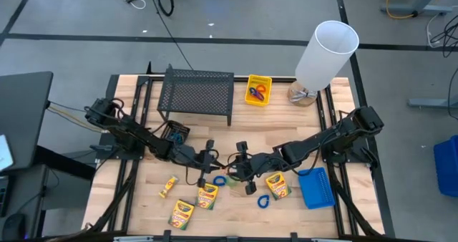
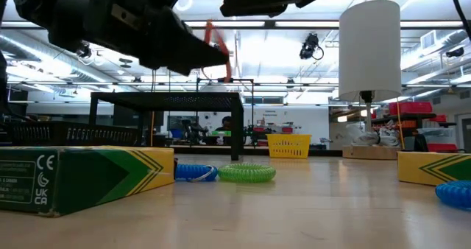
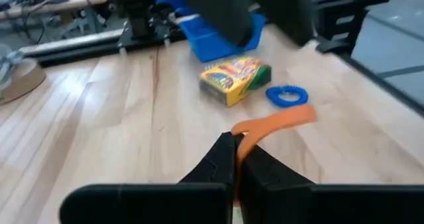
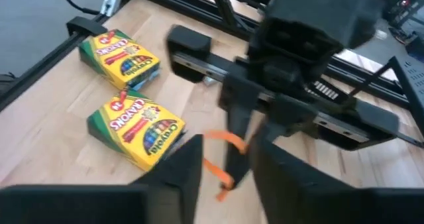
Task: Pick & Place Office Desk Supplies
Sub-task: Put the orange rubber band into the black bin
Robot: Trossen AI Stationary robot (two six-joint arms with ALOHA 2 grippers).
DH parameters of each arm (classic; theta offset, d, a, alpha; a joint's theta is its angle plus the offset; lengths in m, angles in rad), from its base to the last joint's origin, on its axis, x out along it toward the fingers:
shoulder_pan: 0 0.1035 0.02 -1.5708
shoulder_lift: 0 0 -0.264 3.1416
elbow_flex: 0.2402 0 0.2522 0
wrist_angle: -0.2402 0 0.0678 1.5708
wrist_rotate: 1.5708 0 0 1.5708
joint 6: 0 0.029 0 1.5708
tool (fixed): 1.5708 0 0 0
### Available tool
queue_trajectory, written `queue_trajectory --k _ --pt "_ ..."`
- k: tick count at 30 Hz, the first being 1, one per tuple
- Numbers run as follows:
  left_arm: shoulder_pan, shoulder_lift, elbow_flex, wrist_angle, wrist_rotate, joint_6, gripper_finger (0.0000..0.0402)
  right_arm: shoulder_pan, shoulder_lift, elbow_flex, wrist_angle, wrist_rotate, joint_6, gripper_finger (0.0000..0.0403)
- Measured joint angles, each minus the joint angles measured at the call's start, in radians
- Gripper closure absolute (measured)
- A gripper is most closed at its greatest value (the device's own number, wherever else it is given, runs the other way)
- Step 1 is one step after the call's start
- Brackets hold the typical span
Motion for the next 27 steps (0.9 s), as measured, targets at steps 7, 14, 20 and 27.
queue_trajectory --k 7,14,20,27 --pt "-0.043 -0.136 0.0 -0.258 -0.148 -0.02 0.04 0.03 -0.001 0.0 -0.031 0.0 0.021 0.0179" --pt "-0.092 -0.355 0.0 -0.717 -0.308 -0.177 0.04 0.037 -0.001 0.0 -0.241 -0.013 0.148 0.0181" --pt "-0.091 -0.473 0.0 -1.095 -0.358 -0.4 0.04 0.023 -0.001 0.0 -0.415 -0.027 0.26 0.019" --pt "-0.068 -0.494 0.0 -1.402 -0.428 -0.684 0.0401 -0.004 -0.001 0.0 -0.541 -0.027 0.318 0.019"
